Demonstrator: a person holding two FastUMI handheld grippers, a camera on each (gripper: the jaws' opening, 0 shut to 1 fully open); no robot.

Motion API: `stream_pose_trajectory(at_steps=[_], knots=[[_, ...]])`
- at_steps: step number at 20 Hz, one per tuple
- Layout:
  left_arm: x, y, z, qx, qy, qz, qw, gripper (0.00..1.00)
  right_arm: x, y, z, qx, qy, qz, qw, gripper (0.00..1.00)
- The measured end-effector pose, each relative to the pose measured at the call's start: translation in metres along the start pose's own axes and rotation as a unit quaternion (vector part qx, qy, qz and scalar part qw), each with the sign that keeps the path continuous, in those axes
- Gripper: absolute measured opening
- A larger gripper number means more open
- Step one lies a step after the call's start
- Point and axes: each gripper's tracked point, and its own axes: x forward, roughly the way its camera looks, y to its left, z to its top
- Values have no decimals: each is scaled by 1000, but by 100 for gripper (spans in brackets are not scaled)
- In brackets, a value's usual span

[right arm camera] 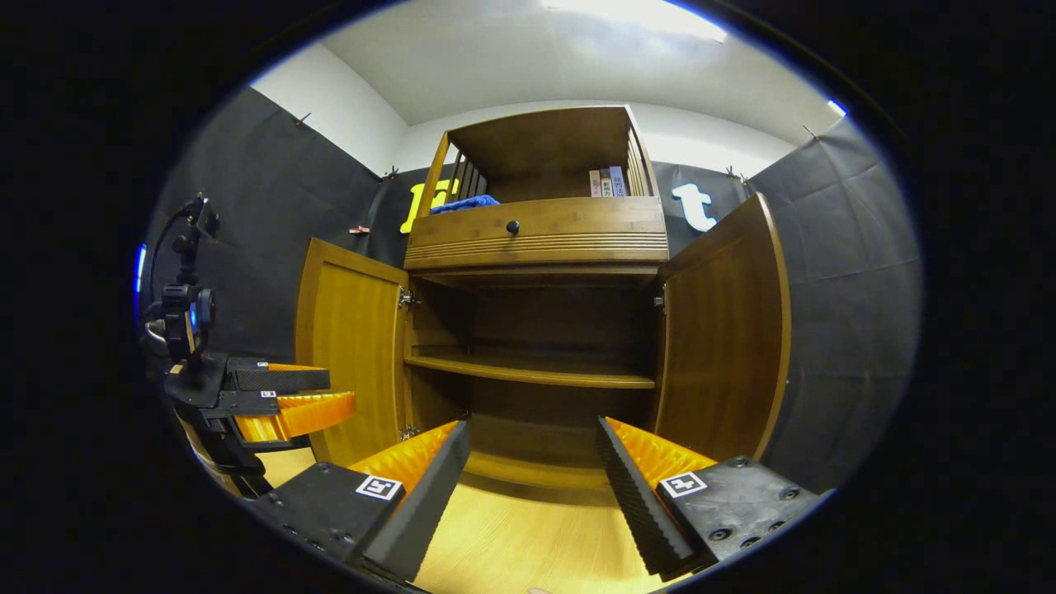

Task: Open the right door of the double-door shoe cabinet with the right hand, and open the left door with the left hand.

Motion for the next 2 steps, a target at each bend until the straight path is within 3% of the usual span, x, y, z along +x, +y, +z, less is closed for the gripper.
stream_pose_trajectory(at_steps=[2], knots=[[1,0,-2,1,2,1,1000,100,0,-1,1,1,-2,-1,1000,97]])
